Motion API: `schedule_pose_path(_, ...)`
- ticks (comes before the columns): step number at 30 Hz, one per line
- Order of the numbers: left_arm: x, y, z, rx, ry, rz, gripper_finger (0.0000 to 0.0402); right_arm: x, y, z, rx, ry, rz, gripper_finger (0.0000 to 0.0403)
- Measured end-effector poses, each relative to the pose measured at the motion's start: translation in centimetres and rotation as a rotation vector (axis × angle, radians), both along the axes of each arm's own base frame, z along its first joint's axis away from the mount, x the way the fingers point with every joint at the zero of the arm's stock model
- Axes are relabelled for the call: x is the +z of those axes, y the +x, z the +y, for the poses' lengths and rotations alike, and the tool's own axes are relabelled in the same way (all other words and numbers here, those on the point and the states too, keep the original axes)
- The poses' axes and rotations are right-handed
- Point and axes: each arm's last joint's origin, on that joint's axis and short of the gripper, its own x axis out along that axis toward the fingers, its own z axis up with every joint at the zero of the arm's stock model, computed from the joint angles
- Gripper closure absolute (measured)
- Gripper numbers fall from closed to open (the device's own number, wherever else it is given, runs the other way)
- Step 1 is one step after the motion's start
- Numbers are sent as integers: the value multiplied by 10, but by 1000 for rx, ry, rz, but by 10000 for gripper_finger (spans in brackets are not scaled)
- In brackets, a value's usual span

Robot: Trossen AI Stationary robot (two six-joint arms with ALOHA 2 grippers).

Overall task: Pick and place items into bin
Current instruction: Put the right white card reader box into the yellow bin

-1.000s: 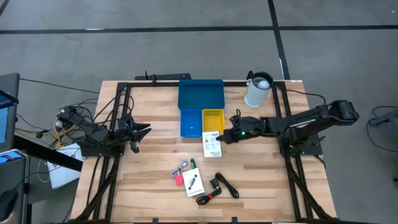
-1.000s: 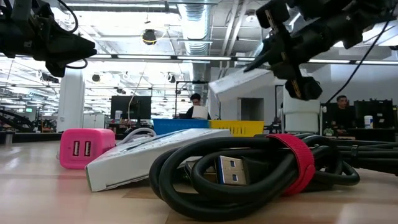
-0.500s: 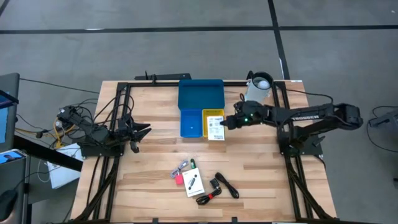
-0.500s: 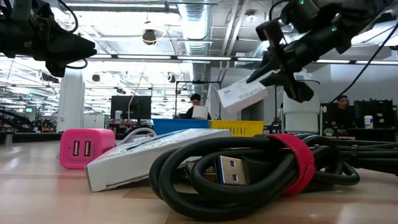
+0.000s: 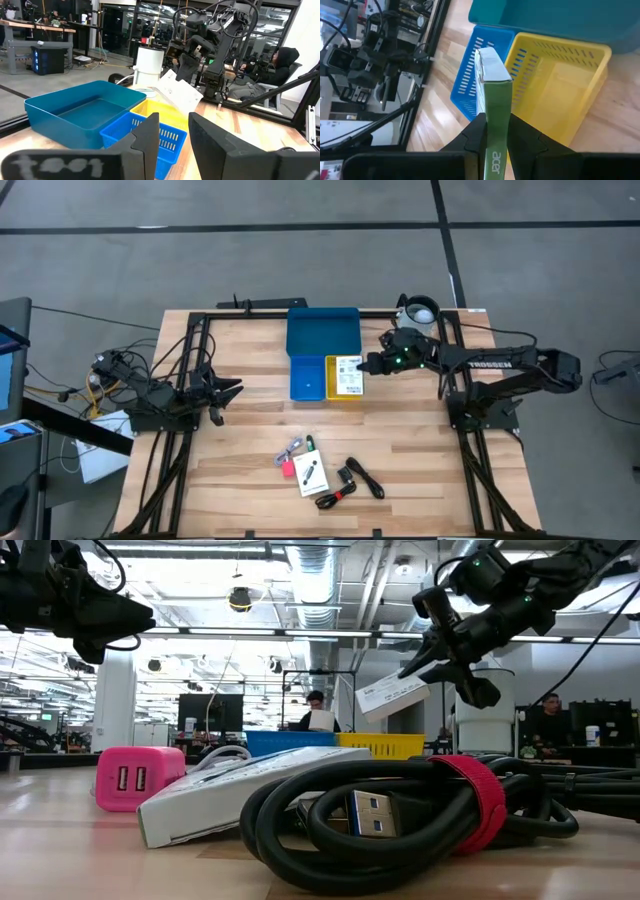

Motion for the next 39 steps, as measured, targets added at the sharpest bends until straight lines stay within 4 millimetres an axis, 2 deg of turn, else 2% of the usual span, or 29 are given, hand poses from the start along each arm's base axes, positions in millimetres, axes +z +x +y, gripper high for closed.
schedule_pose_path(8,0,0,0,1,0,0,307,-7,-2,-12,-6,51,18,349)
schedule_pose_path(19,0,0,0,0,0,1,307,-27,16,-21,46,96,15,349)
schedule_pose_path(30,0,0,0,0,0,0,307,-25,34,-31,71,90,25,349)
schedule_pose_path(39,0,0,0,0,0,0,307,-28,33,-30,65,107,69,349)
